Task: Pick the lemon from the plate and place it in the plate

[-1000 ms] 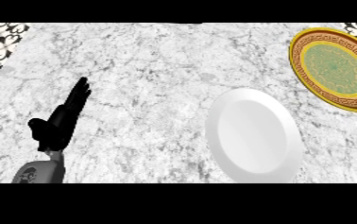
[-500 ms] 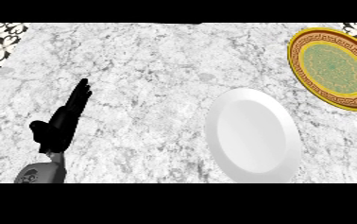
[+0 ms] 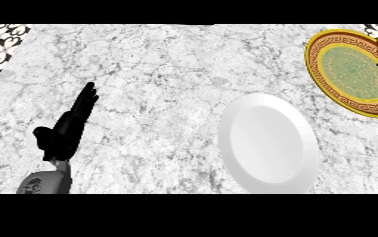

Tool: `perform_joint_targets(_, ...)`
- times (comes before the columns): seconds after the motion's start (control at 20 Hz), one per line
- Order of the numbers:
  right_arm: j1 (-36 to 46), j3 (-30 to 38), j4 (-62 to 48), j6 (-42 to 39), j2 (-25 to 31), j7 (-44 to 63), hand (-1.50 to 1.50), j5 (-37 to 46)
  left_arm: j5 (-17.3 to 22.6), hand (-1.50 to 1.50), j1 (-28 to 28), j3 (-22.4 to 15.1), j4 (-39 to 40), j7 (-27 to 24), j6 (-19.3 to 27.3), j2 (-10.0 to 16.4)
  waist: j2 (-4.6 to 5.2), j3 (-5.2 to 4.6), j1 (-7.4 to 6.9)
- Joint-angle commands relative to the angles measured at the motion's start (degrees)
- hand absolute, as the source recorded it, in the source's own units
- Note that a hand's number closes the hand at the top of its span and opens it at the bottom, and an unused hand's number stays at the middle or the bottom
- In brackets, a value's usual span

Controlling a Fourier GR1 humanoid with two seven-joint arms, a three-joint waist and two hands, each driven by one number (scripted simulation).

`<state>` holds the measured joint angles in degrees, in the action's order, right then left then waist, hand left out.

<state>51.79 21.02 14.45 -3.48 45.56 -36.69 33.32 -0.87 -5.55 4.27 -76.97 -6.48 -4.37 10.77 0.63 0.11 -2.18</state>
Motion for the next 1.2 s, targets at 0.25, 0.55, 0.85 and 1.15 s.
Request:
perform_joint_targets(0.25, 2.27, 1.74, -5.44, 1.8, -3.38, 7.46, -1.5, -1.14, 1.25, 0.0, -4.03, 2.71, 6.04, -2.39, -2.42, 2.15, 0.48, 0.01, 0.08)
perform_joint_targets(0.55, 2.23, 10.48, -5.78, 0.82, -2.65, 6.16, -1.5, -10.11, 0.29, 0.0, -0.29, 1.25, 4.05, -3.31, -1.31, 0.23, 0.3, 0.05, 0.51)
perform_joint_targets(0.85, -0.15, 18.04, -8.69, -10.19, 3.66, 6.13, -1.5, -17.84, -0.23, 0.0, -1.52, 0.45, 0.51, 0.24, -0.53, 0.25, 0.69, 0.28, -0.01)
perform_joint_targets(1.15, -8.04, 21.73, -9.04, -19.2, 10.69, 2.7, -1.5, -21.55, 0.78, 0.0, 0.5, 1.33, 0.74, -1.87, -1.85, 0.84, 0.95, 0.44, -0.33)
